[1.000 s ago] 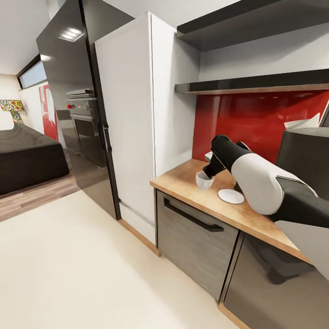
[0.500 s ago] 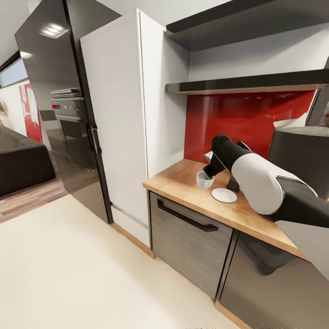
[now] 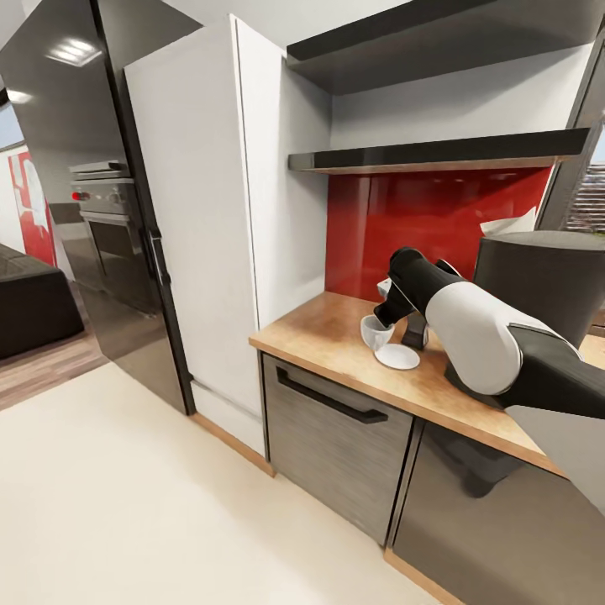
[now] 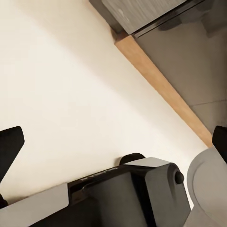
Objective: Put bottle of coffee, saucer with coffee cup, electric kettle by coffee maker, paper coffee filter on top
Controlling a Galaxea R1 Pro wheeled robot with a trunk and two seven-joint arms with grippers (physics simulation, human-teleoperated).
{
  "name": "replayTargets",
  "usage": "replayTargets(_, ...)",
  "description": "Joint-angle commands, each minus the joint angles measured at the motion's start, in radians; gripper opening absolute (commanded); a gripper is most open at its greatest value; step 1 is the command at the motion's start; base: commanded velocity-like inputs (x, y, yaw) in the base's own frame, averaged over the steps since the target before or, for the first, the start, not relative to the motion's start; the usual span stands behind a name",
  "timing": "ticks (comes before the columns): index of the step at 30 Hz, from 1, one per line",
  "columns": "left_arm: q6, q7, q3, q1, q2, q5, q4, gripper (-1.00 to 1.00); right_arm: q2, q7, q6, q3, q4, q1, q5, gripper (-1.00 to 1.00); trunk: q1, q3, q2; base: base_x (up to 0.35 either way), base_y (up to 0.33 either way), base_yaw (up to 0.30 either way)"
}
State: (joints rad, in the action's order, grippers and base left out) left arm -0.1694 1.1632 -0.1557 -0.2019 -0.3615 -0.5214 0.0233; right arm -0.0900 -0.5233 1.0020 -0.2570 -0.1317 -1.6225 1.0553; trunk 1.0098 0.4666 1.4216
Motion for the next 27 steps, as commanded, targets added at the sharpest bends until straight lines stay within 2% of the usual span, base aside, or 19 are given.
replayTargets(1,-0.009,0.001,-0.008,-0.001,0.0,-0.006,0.0,1.0,0.0,-0.007,0.003,-0.005,-0.002,0.0,0.011,-1.0,0.0,0.001,0.001,0.0,0.0,-0.006)
replayTargets(7,-0.009,0.001,-0.008,-0.001,0.0,-0.006,0.0,1.0,0.0,-0.007,0.003,-0.005,-0.003,0.0,0.011,-1.0,0.0,0.001,0.001,0.0,0.0,-0.002)
replayTargets(16,-0.008,0.001,-0.008,-0.001,0.0,-0.007,0.0,1.0,0.0,-0.008,0.003,-0.005,-0.006,0.0,0.011,-1.0,0.0,0.001,0.001,0.072,0.172,-0.021)
replayTargets(27,-0.008,0.001,-0.008,-0.001,0.0,-0.007,0.0,1.0,0.0,-0.009,0.003,-0.005,-0.007,0.0,0.011,-1.0,0.0,-0.005,0.001,0.01,0.02,-0.193)
